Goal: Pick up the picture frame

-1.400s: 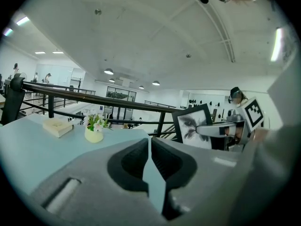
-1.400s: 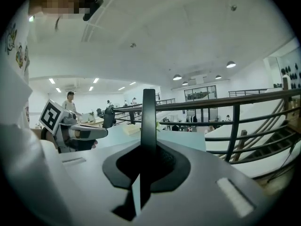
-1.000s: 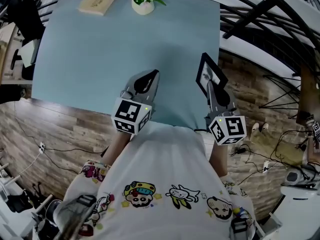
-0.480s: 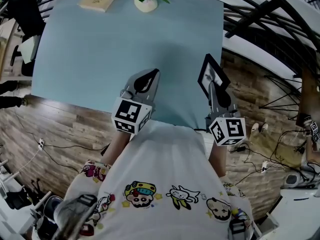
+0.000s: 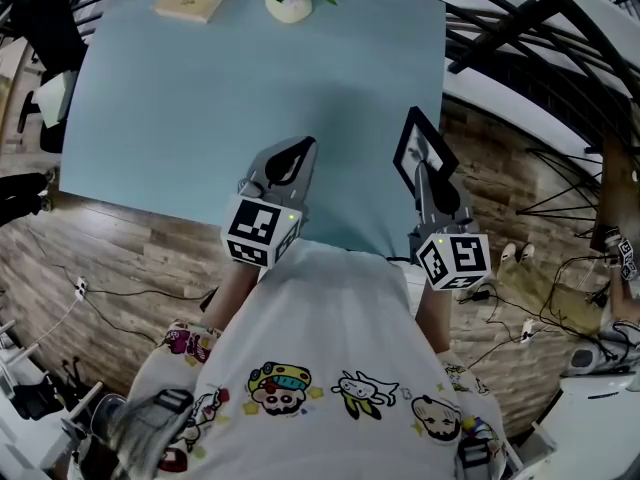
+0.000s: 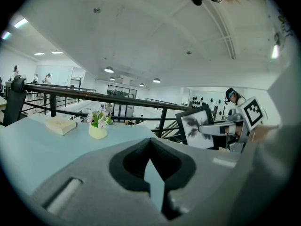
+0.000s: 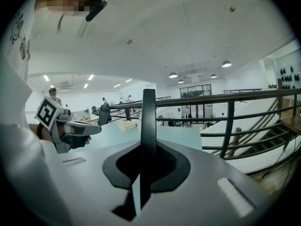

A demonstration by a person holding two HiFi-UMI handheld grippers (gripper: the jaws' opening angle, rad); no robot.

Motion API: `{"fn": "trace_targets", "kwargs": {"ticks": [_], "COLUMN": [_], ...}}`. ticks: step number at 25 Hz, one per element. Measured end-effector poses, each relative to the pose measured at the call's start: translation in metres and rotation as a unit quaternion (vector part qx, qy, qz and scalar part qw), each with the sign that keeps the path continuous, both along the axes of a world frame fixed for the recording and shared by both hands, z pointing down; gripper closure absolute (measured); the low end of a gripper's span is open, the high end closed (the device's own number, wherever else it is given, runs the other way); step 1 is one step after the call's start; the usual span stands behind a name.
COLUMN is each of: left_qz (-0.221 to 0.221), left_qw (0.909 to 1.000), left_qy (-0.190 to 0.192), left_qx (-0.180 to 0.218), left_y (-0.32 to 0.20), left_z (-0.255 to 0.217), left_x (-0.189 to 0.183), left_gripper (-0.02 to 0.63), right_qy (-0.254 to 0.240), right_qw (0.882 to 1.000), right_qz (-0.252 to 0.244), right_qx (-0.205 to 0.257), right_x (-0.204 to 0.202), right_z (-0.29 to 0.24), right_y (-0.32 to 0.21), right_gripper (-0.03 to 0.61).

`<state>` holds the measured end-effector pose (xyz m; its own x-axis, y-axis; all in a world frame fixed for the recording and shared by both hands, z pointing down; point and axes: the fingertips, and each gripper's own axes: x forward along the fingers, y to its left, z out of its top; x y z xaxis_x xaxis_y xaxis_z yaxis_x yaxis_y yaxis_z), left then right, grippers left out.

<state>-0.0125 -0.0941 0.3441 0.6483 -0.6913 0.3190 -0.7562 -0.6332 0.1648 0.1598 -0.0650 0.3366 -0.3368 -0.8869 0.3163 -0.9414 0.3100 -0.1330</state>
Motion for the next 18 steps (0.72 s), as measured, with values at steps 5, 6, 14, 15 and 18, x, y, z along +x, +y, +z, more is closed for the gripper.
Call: {"fn": "trace_targets", "kwargs": {"ticks": [5, 6, 14, 15, 18], "left_qz": [-0.002, -0.003, -0.006, -0.006, -0.005], "left_qw": [1.0, 1.0, 1.0, 1.0, 1.0], "left_qy": [-0.002, -0.002, -0.004, -0.004, -0.004], "left_qx": [0.0, 0.0, -0.003, -0.003, -0.004], "left_y": [-0.0002, -0.0005, -0.0029, -0.003, -0.0037], "left_z": [-0.0001, -0.0004, 0.0024, 0.0028, 0.0035], "left_x": [-0.0002, -0.0005, -0.0025, -0.0026, -0.0035], "left_gripper": [0.615, 0.615, 0.615, 0.615, 0.615], "right_qy": [-0.003, -0.003, -0.004, -0.004, -0.005], "right_qw": [1.0, 1.0, 1.0, 1.0, 1.0], "right_qz": [0.002, 0.001, -0.004, -0.003, -0.003], "right_qx": [0.0, -0.001, -0.009, -0.009, -0.009], "right_x": [0.0023, 0.0024, 0.0002, 0.0003, 0.0001], "right_z": [0.0003, 0.0004, 0.0049, 0.005, 0.0053], "right_y": [-0.0004, -0.0006, -0.0022, -0.0024, -0.0031], "right_gripper": [0.555, 0.555, 0.555, 0.555, 0.555]}}
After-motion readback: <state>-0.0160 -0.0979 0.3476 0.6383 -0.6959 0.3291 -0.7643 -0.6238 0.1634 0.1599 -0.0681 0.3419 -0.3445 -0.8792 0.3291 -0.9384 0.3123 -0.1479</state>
